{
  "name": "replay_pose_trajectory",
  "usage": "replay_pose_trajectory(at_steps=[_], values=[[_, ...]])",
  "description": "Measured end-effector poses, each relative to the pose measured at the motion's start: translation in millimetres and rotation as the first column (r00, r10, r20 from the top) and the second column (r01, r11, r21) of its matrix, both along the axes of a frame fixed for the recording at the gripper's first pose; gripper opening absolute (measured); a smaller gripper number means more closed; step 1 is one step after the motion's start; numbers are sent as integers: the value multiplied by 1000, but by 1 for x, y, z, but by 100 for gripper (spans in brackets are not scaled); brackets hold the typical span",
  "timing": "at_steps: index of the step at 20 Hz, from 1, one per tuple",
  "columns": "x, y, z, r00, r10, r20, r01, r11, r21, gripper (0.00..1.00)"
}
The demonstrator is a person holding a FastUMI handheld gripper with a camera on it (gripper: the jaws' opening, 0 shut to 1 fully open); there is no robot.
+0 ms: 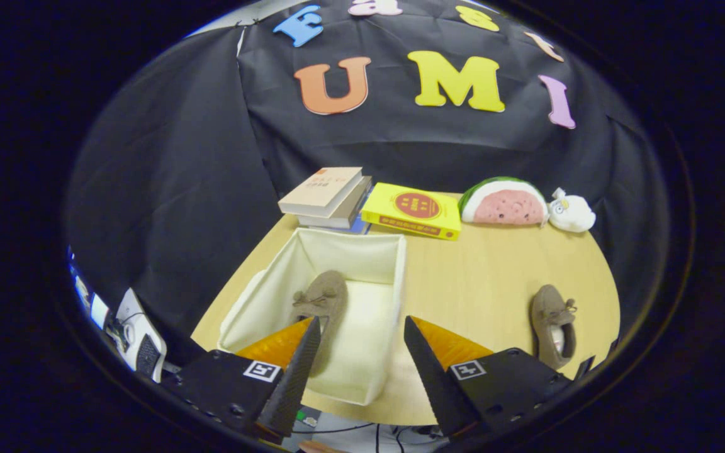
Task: Open the storage box then place both shoes into the box .Put the left shoe in first, then the right shoe, with the right side of both shoes facing outward in a uniform manner.
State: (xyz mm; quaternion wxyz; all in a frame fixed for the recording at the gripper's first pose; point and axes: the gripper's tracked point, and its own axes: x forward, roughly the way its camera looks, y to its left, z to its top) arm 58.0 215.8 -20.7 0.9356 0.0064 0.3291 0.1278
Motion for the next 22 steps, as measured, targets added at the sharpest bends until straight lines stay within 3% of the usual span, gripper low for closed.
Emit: replay_pose_trajectory(at_steps=[2,5,10,15,22], values=[[1,-29,4,1000,-10,20,11,1000,-5,85],[5,-82,0,998,-62,27,62,998,-22,98],[15,-168,-16,988,-153,0,153,986,-61,96],[24,-237,-47,981,-187,-49,182,979,-93,96],[37,-321,-122,937,-287,-197,271,957,-106,96]])
